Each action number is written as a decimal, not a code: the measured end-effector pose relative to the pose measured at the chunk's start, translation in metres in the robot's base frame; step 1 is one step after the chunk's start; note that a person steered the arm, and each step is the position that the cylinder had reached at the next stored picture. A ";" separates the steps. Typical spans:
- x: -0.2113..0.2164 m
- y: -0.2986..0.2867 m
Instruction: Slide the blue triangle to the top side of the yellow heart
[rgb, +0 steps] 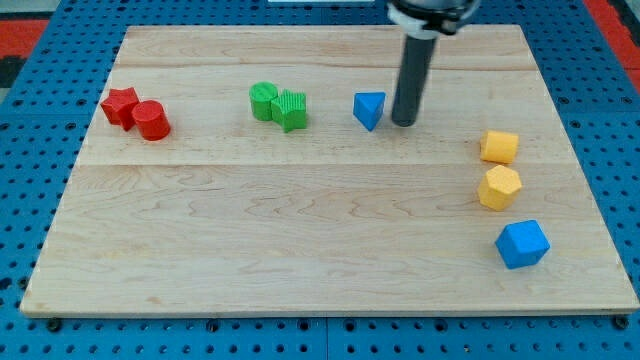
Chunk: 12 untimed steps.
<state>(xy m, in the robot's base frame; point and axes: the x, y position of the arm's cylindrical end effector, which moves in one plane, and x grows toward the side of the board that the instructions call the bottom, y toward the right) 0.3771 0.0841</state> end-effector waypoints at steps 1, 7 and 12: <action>0.028 -0.005; -0.041 0.033; -0.031 0.117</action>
<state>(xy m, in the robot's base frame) 0.3458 0.2012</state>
